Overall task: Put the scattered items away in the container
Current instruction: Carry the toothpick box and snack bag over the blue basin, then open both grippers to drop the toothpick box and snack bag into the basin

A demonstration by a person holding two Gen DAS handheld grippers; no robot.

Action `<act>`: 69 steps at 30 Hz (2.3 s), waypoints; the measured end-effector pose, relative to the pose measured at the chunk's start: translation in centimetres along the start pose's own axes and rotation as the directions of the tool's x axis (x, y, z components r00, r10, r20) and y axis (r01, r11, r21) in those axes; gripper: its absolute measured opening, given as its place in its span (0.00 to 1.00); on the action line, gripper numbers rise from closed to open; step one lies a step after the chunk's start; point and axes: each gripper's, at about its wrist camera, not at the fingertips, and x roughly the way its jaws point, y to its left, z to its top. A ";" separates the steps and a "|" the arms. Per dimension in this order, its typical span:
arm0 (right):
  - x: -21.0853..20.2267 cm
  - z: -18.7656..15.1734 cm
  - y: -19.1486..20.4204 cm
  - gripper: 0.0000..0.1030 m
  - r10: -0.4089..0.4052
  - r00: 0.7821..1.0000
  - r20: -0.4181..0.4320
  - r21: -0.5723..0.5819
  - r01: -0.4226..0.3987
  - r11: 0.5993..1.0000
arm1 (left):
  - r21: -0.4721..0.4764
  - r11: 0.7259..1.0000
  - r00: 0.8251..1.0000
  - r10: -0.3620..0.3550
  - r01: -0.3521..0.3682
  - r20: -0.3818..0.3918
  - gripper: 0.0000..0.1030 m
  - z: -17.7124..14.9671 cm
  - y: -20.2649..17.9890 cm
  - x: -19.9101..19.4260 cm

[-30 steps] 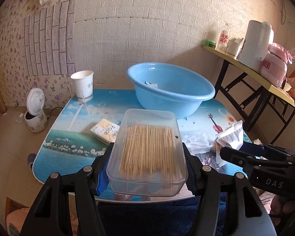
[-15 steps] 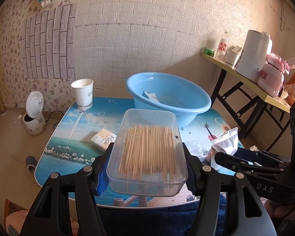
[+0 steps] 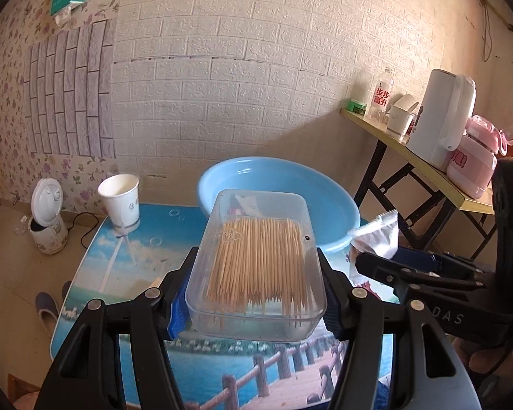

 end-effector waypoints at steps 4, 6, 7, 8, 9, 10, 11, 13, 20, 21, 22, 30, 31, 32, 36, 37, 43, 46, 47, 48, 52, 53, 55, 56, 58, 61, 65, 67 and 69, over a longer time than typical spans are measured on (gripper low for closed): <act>1.8 2.6 -0.5 0.56 0.011 1.000 -0.008 -0.014 -0.011 1.000 | -0.016 1.000 1.000 -0.021 0.020 -0.006 0.57 1.4 -0.3 1.5; 2.8 3.7 -0.7 0.56 0.022 1.000 -0.014 -0.036 -0.023 0.999 | -0.014 1.000 1.000 -0.018 0.018 -0.006 0.57 1.8 -0.5 2.2; 3.4 4.2 -0.9 0.56 0.024 1.000 -0.017 -0.045 -0.025 0.999 | -0.016 1.000 1.000 -0.016 0.016 -0.009 0.58 2.0 -0.5 2.6; 4.0 4.5 -1.1 0.56 0.022 1.000 -0.023 -0.048 -0.023 0.999 | -0.019 1.000 1.000 -0.013 0.013 -0.015 0.58 2.1 -0.5 3.1; 4.8 4.9 -1.4 0.56 0.021 0.999 -0.031 -0.046 -0.022 0.999 | -0.020 1.000 1.000 -0.011 0.011 -0.027 0.58 2.3 -0.5 3.7; 5.5 5.1 -1.7 0.56 0.022 0.999 -0.040 -0.041 -0.023 0.999 | -0.021 1.000 0.999 -0.010 0.010 -0.041 0.57 2.4 -0.5 4.3; 6.2 5.3 -2.1 0.56 0.021 0.999 -0.049 -0.036 -0.022 0.999 | -0.021 1.000 0.999 -0.013 0.012 -0.053 0.57 2.5 -0.5 4.9; 7.0 5.5 -3.0 0.56 0.025 0.998 -0.049 -0.014 -0.026 1.000 | -0.015 1.000 0.997 -0.011 0.010 -0.072 0.58 2.7 -0.6 6.1; 9.1 5.7 -4.2 0.56 0.025 0.997 -0.066 -0.005 -0.025 1.000 | 0.038 0.998 0.993 0.060 -0.056 -0.101 0.57 3.4 -1.3 10.4; 9.3 5.7 -4.4 0.56 0.022 0.998 -0.066 -0.002 -0.022 1.000 | 0.039 0.997 0.993 0.064 -0.060 -0.104 0.58 3.5 -1.3 10.9; 9.5 5.7 -4.5 0.56 0.012 0.998 -0.064 0.002 -0.012 1.000 | 0.041 0.997 0.992 0.067 -0.063 -0.108 0.58 3.6 -1.3 11.5; 10.4 5.8 -5.2 0.56 -0.001 0.999 -0.054 -0.002 0.001 1.000 | 0.038 0.998 0.986 0.047 -0.042 -0.162 0.58 3.8 -0.2 14.4; 10.5 5.8 -5.2 0.56 0.004 0.999 -0.050 -0.001 -0.004 1.000 | 0.034 0.999 0.985 0.035 -0.030 -0.170 0.58 3.8 0.0 14.8; 10.5 5.8 -5.3 0.56 0.014 0.999 -0.045 0.005 -0.014 1.000 | 0.035 0.999 0.984 0.028 -0.022 -0.174 0.58 3.8 0.1 15.0; 10.9 6.0 -5.7 0.56 0.045 0.998 -0.042 0.029 -0.044 0.999 | 0.036 0.999 0.985 0.027 -0.021 -0.173 0.57 4.0 0.1 15.6; 11.0 6.0 -5.7 0.56 0.041 0.998 -0.043 0.025 -0.040 0.999 | 0.023 1.000 0.985 0.009 -0.005 -0.173 0.57 4.0 0.3 15.6; 11.1 6.0 -5.4 0.57 0.050 0.998 -0.041 0.038 -0.048 0.998 | -0.008 0.999 0.990 -0.034 0.033 -0.140 0.58 4.5 1.2 14.6; 11.1 6.0 -5.3 0.56 0.045 0.998 -0.042 0.035 -0.044 0.998 | -0.025 0.999 0.990 -0.041 0.038 -0.133 0.58 4.5 1.6 14.0; 11.2 6.0 -5.2 0.57 0.042 0.998 -0.043 0.032 -0.041 0.999 | -0.032 0.999 0.990 -0.043 0.039 -0.131 0.58 4.5 1.7 13.8; 11.2 6.0 -5.2 0.57 0.039 0.998 -0.046 0.031 -0.038 0.999 | -0.038 0.999 0.991 -0.042 0.038 -0.130 0.58 4.5 1.9 13.6; 11.0 5.8 -4.9 0.57 0.038 0.998 -0.056 0.016 -0.038 0.999 | -0.046 0.999 0.992 -0.026 0.020 -0.121 0.58 4.2 2.3 13.0; 10.9 5.7 -4.8 0.57 0.041 0.997 -0.058 0.013 -0.040 0.999 | -0.048 0.999 0.992 -0.022 0.017 -0.121 0.58 4.0 2.4 13.0; 10.7 5.5 -4.7 0.57 0.042 0.997 -0.061 0.005 -0.042 0.999 | -0.045 0.999 0.993 -0.024 0.019 -0.116 0.58 3.8 2.4 12.7; 10.6 5.4 -4.6 0.60 0.044 0.997 -0.062 0.001 -0.045 0.999 | -0.041 0.999 0.993 -0.023 0.019 -0.113 0.58 3.7 2.4 12.5; 10.3 5.2 -4.2 0.71 0.063 0.996 -0.061 -0.011 -0.064 0.998 | -0.045 0.999 0.994 -0.019 0.014 -0.110 0.59 3.6 2.5 12.0; 9.2 4.6 -3.6 0.84 0.059 0.998 -0.031 -0.039 -0.060 0.997 | -0.053 0.998 0.995 -0.020 0.015 -0.095 0.62 3.4 2.9 11.0; 7.5 3.9 -3.1 0.88 0.056 0.998 0.004 -0.036 -0.056 0.998 | -0.019 1.000 0.998 0.001 -0.002 -0.066 0.70 3.2 2.7 9.3; 6.9 3.4 -3.0 0.88 0.042 0.999 0.003 -0.033 -0.042 0.999 | 0.011 1.000 0.998 0.024 -0.023 -0.049 0.76 2.8 2.3 8.3; 6.4 2.9 -3.1 0.88 0.041 0.999 -0.002 -0.019 -0.041 0.999 | 0.029 0.999 0.998 0.044 -0.043 -0.051 0.79 2.2 2.1 7.6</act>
